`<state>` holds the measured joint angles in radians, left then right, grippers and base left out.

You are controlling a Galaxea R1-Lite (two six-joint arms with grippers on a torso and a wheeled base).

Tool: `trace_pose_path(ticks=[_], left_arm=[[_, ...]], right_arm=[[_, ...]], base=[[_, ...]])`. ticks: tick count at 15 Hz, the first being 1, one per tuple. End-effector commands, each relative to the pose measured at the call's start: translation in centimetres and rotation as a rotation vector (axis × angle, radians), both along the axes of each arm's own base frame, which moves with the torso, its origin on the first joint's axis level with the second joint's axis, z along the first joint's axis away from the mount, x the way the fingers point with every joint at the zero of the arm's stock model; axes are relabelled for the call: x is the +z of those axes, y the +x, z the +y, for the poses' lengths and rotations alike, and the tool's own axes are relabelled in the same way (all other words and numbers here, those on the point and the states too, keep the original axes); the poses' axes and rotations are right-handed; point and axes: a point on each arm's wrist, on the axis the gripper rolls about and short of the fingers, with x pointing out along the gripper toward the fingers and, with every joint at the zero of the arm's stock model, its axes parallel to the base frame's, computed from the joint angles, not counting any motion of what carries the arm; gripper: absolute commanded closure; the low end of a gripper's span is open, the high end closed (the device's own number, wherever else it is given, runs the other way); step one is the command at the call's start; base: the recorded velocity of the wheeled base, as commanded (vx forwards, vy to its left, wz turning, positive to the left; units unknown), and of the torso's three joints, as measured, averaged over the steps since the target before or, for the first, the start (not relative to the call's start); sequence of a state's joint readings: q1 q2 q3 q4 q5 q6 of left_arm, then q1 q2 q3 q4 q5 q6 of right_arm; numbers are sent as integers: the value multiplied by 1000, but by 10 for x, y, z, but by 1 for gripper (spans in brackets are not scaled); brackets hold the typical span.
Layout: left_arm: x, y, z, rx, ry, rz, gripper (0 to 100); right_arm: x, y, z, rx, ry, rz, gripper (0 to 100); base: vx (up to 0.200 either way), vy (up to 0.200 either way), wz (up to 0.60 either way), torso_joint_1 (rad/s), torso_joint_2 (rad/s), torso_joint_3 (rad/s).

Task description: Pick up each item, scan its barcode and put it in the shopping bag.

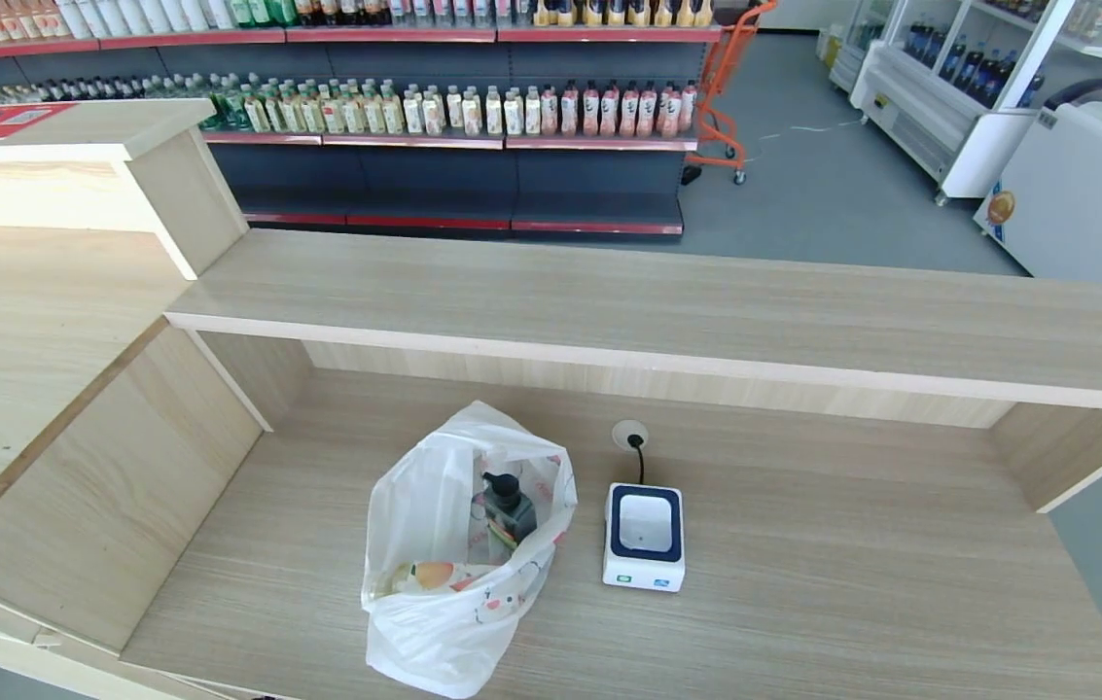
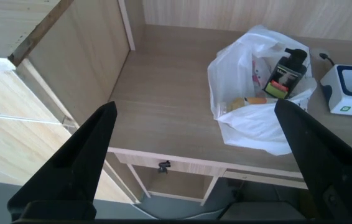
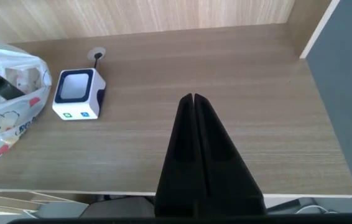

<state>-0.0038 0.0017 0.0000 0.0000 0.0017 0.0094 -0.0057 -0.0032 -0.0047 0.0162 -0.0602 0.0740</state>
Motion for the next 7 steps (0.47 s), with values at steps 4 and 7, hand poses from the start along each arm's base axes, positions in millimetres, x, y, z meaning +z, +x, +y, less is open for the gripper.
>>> trace_pose_path(ticks=[4,7], left_arm=[[0,0,0,1,0,0,0],[0,0,0,1,0,0,0]], right_arm=[[0,0,0,0,0,2,100],[0,0,0,2,0,2,100]], base=[[0,0,0,0,0,0],[0,0,0,0,0,0]])
